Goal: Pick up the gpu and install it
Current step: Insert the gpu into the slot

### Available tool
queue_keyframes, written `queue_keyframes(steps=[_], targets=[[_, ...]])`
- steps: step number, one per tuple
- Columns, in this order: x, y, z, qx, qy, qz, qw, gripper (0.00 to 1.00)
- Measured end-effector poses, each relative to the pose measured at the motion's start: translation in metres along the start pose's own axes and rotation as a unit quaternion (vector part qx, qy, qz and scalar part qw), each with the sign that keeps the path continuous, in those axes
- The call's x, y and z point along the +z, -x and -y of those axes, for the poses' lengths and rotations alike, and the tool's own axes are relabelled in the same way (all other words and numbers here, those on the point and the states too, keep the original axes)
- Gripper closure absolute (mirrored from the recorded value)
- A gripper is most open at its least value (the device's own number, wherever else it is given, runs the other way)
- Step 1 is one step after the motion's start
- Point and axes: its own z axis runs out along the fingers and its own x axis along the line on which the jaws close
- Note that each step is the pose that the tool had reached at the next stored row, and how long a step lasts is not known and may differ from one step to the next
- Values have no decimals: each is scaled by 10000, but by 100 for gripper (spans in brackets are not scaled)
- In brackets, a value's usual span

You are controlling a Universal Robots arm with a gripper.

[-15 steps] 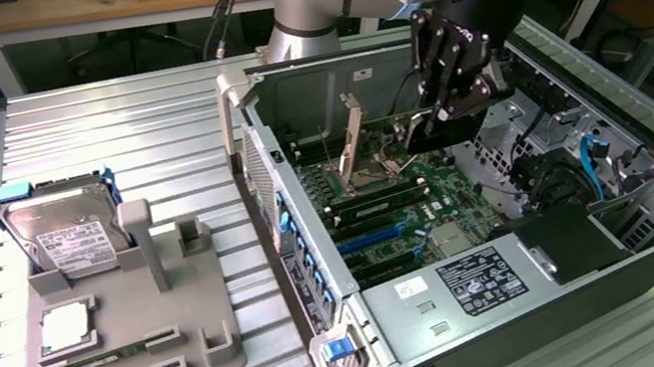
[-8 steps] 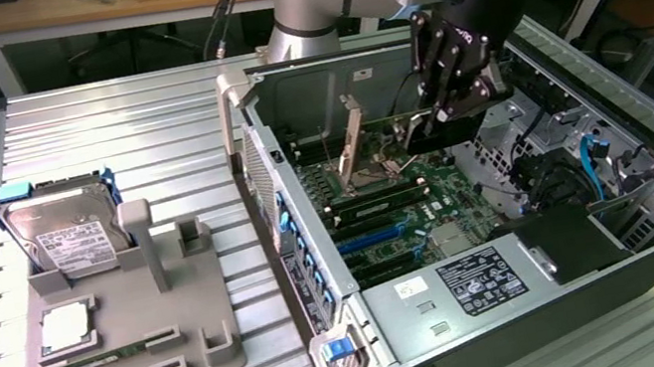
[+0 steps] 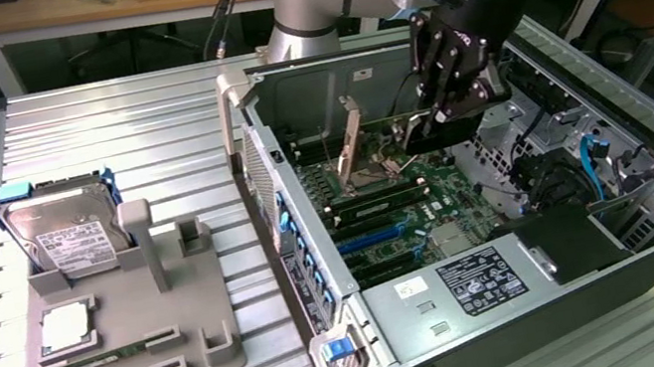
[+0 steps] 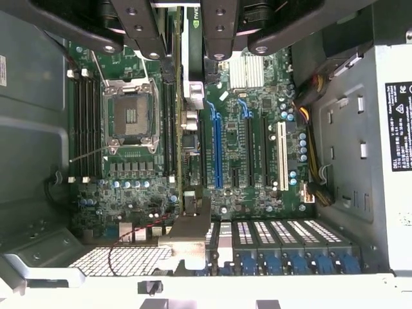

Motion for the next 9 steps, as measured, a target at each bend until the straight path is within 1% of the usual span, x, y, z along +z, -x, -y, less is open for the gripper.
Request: queue_keyframes(steps=[2, 9], targets=[[2, -1, 0, 0, 1, 5, 10000, 73], [6, 0, 0, 0, 1, 6, 10000, 73]])
